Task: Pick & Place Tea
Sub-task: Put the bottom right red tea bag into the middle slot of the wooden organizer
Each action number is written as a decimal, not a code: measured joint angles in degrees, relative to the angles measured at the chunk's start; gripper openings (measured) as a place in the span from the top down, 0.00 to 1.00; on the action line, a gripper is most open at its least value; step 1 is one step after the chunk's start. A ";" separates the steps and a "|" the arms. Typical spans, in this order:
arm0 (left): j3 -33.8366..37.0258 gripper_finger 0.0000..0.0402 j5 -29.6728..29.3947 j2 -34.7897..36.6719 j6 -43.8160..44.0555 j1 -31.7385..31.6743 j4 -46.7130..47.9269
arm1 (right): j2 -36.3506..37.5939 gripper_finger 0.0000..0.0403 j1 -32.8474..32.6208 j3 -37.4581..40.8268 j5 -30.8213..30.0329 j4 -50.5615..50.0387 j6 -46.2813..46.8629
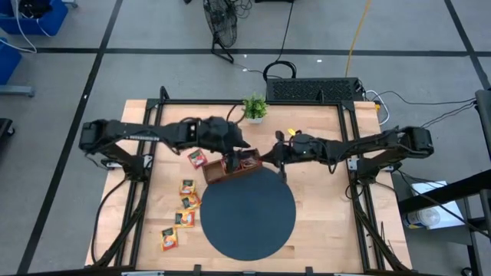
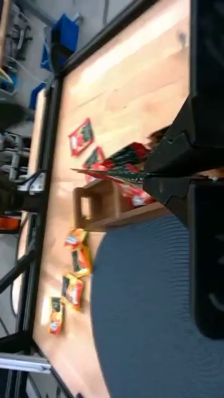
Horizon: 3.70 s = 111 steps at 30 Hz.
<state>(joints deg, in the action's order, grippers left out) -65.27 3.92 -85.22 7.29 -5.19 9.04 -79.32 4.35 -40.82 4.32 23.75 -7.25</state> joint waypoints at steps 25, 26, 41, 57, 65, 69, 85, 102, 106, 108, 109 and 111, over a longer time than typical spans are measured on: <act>0.00 0.54 8.11 -6.65 -0.17 -0.72 -5.86 | -0.01 1.00 -0.30 -0.26 0.17 3.37 -1.00; 0.00 0.58 8.13 -6.65 -0.50 -0.72 -5.86 | -0.01 1.00 -0.30 -0.26 0.17 3.40 -1.00; 2.71 0.99 -6.67 0.01 -7.93 3.60 2.86 | 0.24 0.99 0.07 -0.01 -1.65 0.47 0.53; 40.83 1.00 -29.25 7.28 1.99 13.09 -46.70 | 0.19 1.00 0.29 0.17 -4.28 3.80 -1.41; 45.73 1.00 -29.17 5.88 3.83 12.61 -53.47 | 0.21 1.00 0.29 0.09 -4.29 5.87 -1.41; 45.67 1.00 -26.10 3.25 3.80 12.33 -56.35 | 0.21 1.00 0.32 0.09 -4.28 6.04 -1.39; 45.35 1.00 -24.98 -9.45 -0.97 10.20 -70.43 | 0.21 1.00 0.32 0.09 -4.28 6.14 -1.15; 45.35 0.96 -24.92 -13.93 -6.50 10.95 -70.27 | 0.21 1.00 0.32 0.10 -4.28 5.99 -1.15; 45.35 0.90 -27.54 -12.63 -5.23 11.09 -70.67 | 0.21 1.00 0.32 0.11 -4.28 5.99 -1.12; 45.35 0.85 -28.81 -11.72 -5.27 11.28 -70.69 | 0.21 1.00 0.32 0.09 -4.28 5.99 -0.96; 45.35 0.83 -29.26 -11.36 -5.37 11.36 -70.64 | 0.21 1.00 0.32 0.09 -4.28 5.97 -0.97; 45.35 0.77 -29.48 -10.85 -5.49 11.59 -70.68 | 0.21 1.00 0.32 0.09 -4.28 5.91 -0.95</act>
<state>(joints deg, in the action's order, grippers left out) -19.92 -25.56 -96.07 1.80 6.40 -61.64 -79.11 4.67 -40.73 0.03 29.65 -8.21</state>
